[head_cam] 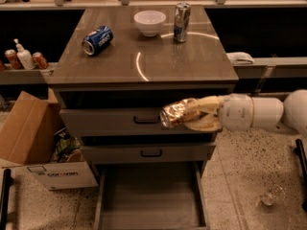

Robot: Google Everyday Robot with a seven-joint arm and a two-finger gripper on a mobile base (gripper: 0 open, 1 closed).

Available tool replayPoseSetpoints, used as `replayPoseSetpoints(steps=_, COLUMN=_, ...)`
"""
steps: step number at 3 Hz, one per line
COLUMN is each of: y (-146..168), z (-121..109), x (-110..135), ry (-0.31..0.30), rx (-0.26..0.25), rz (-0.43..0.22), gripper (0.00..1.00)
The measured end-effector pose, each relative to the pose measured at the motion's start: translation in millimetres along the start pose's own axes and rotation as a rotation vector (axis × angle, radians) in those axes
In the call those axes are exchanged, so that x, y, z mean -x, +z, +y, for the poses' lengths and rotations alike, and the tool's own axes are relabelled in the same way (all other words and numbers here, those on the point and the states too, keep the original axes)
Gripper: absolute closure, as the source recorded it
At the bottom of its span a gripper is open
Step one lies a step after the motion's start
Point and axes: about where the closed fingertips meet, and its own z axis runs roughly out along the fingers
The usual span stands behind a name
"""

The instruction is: Pick orange can from bottom drawer and place on counter

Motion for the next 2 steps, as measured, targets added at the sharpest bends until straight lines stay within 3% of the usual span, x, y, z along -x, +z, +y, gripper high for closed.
replayPoseSetpoints(steps=2, y=19, z=-83, x=-14, ry=-0.042, rx=0.076, rz=0.051, gripper=1.0)
